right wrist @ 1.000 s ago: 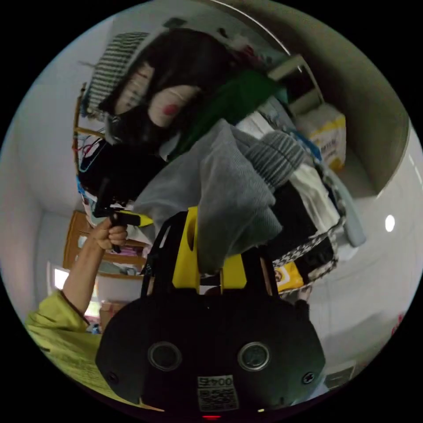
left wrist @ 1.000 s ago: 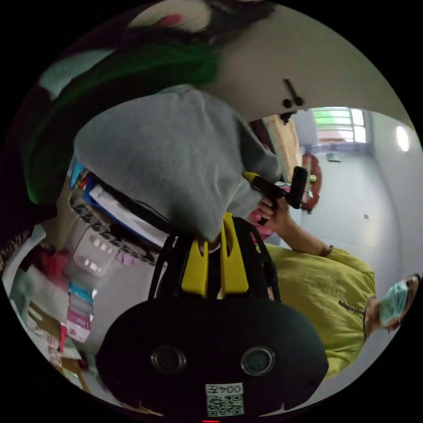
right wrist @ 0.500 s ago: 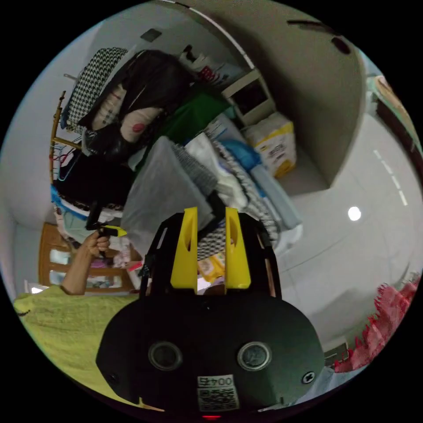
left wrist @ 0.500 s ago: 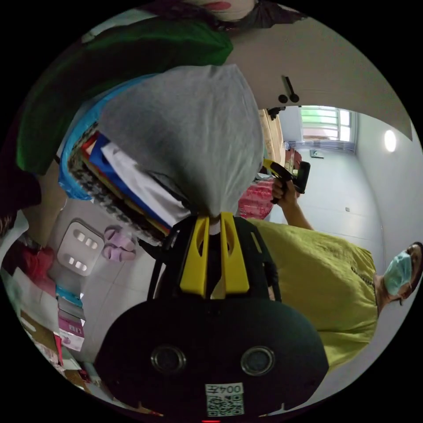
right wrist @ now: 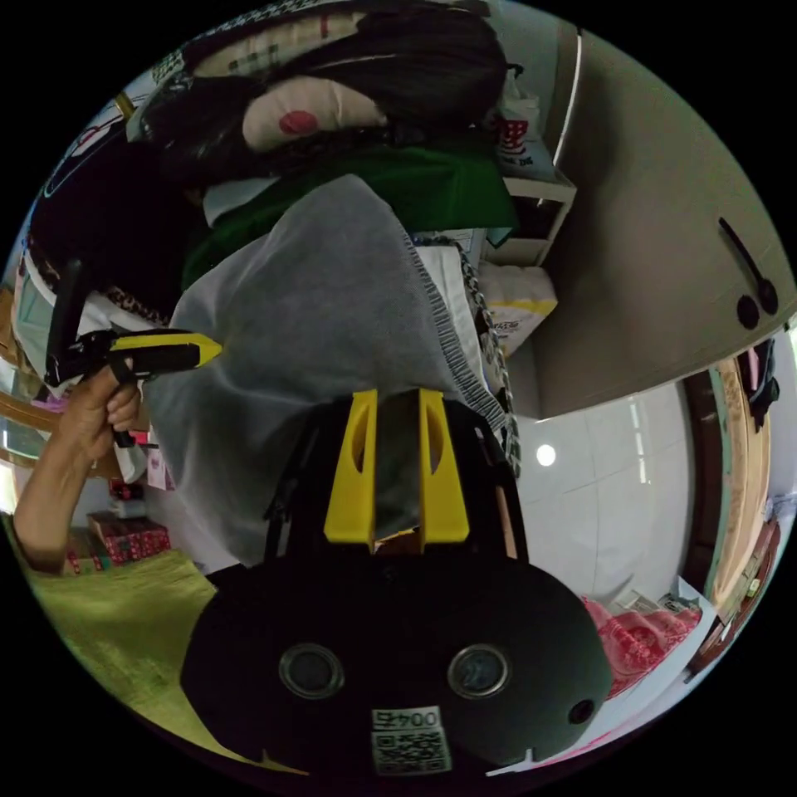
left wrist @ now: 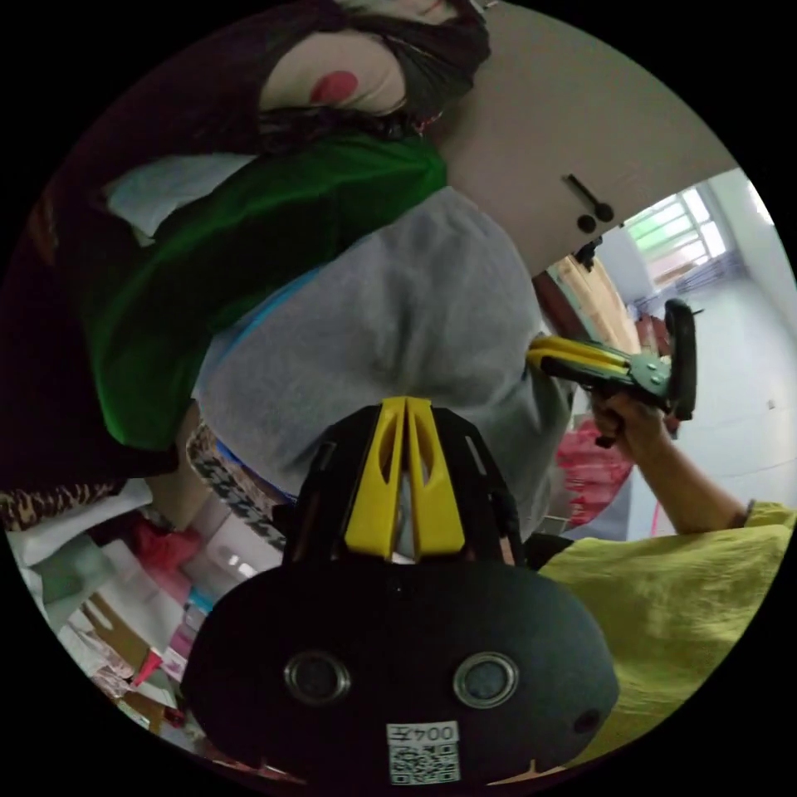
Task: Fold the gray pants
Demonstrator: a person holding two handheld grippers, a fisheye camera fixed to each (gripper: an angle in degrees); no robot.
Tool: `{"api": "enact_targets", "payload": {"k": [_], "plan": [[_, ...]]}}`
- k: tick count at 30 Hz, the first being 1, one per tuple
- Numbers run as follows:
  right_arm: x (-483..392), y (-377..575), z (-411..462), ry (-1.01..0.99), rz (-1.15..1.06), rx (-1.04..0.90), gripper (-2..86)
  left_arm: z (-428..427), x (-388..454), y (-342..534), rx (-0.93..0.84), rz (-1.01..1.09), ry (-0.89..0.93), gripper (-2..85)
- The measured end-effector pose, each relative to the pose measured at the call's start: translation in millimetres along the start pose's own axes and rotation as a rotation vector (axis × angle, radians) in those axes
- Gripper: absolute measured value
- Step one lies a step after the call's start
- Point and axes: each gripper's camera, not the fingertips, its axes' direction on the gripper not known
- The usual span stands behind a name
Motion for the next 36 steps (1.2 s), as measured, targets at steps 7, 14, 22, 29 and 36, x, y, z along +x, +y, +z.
{"api": "enact_targets", "payload": {"k": [7,14,22,29,36], "plan": [[30.1,31.6,-72.1,-0.080,0.153,0.150,-0.2,28.4,-27.9,4.3,0.092,-0.093,0.280,0.3],[74.6,213.4,-173.0,-0.553,0.424,0.470,-0.7,19.6,-7.1,7.2,0.336,-0.013,0.419,0.2],[81.2,439.1,-235.3,-0.551,0.821,0.606,-0.7,164.0,193.2,-20.2,-0.009,0.380,0.680,0.2],[77.5,602.1,-326.1,-0.306,0.987,0.728,-0.5,342.5,439.3,80.8,-0.401,0.677,0.925,0.1],[34.5,746.3,-408.8,0.016,1.192,0.809,1.2,491.8,619.9,212.4,-0.760,0.879,1.072,0.1]]}}
